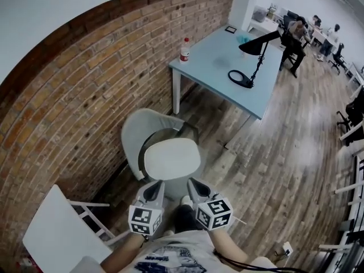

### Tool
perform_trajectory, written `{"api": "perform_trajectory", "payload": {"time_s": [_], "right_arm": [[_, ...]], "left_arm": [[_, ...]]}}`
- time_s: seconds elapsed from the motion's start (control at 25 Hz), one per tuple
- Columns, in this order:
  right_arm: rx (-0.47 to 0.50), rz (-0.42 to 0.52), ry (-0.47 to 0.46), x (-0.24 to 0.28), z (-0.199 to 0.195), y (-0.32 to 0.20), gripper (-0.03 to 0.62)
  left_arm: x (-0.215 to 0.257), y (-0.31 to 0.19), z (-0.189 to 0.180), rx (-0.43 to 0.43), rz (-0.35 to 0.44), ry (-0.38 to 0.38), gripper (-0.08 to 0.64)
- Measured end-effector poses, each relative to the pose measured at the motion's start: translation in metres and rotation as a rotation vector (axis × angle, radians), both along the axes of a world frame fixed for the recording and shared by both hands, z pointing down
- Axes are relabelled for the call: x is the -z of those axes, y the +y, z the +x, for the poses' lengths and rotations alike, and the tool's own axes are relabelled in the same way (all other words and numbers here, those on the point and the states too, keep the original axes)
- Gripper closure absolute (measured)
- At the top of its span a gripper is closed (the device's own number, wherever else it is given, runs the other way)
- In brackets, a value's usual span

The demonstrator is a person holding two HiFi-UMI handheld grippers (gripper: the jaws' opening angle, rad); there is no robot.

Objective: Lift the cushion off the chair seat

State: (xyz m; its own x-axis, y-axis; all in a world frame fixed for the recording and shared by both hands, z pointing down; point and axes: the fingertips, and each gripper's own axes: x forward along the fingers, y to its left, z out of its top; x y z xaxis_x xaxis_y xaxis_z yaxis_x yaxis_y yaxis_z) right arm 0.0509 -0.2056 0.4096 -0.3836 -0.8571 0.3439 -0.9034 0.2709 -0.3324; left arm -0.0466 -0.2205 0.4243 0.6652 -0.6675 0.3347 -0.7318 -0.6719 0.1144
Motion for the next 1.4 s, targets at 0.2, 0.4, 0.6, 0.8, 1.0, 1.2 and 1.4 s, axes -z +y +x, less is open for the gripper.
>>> {"api": "perform_trajectory", "payload": {"time_s": [0.2,0.4,0.6,0.8,1.0,1.2,1.4], "right_arm": [[0.047,-0.026,-0.008,-0.008,0.033,-0.059,0.594],[0.076,-0.064,-0.030,-0.026,0.066,-0.100,0.594],[0.107,-0.108,-0.039,-0.048,0.081,-0.127,0.594],[0.113,-0.147,-0.036,-0.073,0.089,-0.146,0.594],[0.088,-0.185,-0.025,-0.102,0.094,-0.173,0.594],[0.061,-0.210,-0.015,-0.127,0.092,-0.198,0.594],[0.047,-0.231,-0.007,-0.152,0.083,-0.217,0.594]], "left_arm": [[-0.009,-0.058,0.028,0.046,-0.027,-0.027,0.569],[-0.023,-0.101,0.050,0.088,-0.057,-0.059,0.569],[-0.041,-0.127,0.060,0.121,-0.087,-0.083,0.569],[-0.065,-0.143,0.063,0.131,-0.119,-0.102,0.569],[-0.092,-0.171,0.058,0.135,-0.150,-0.112,0.569],[-0.119,-0.198,0.054,0.113,-0.175,-0.116,0.569],[-0.152,-0.217,0.048,0.106,-0.210,-0.117,0.569]]}}
